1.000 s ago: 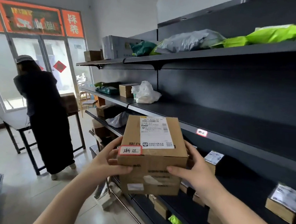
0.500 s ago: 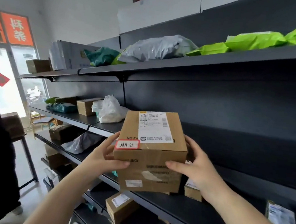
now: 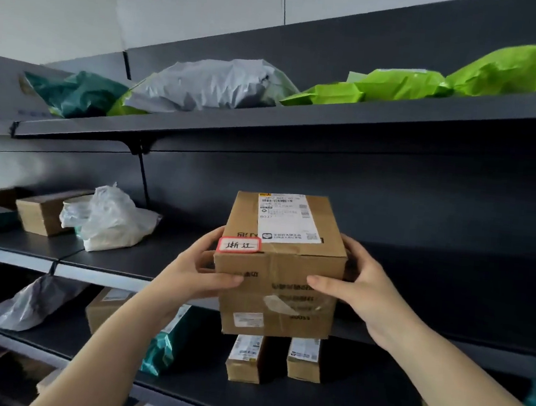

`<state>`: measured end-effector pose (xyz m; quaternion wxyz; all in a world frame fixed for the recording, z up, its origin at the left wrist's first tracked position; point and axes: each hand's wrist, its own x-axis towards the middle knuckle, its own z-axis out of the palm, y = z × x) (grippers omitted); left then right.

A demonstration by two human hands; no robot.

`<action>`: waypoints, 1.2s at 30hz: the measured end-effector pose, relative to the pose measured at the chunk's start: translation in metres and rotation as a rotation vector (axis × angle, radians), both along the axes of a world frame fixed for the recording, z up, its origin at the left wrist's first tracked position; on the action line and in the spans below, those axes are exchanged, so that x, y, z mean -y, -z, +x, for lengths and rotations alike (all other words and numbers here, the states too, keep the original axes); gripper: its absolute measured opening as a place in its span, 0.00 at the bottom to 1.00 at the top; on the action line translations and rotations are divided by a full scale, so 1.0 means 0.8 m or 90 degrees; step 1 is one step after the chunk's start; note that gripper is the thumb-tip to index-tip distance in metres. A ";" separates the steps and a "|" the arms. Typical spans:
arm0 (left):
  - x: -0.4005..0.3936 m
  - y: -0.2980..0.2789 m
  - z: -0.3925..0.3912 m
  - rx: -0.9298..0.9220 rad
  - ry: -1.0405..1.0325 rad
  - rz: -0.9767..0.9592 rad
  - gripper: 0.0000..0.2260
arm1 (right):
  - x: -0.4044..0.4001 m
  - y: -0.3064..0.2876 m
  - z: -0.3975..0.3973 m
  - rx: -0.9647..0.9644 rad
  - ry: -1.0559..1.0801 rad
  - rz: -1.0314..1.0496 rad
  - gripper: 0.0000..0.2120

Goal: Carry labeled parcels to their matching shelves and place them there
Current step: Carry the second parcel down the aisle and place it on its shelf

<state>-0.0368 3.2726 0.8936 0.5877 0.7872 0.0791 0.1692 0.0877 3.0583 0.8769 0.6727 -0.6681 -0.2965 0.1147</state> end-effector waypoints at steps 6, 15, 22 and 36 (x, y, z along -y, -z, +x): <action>-0.027 -0.002 0.048 -0.012 0.085 -0.021 0.38 | -0.010 -0.003 0.015 -0.010 0.067 -0.014 0.34; -0.040 0.004 0.115 -0.049 0.195 -0.051 0.32 | -0.007 0.002 0.036 -0.057 0.154 -0.035 0.34; -0.039 0.021 0.145 -0.064 0.246 -0.078 0.35 | 0.001 0.007 0.051 -0.066 0.191 -0.060 0.30; -0.054 0.033 0.176 -0.060 0.186 -0.119 0.28 | -0.015 0.013 0.084 -0.050 0.210 -0.113 0.32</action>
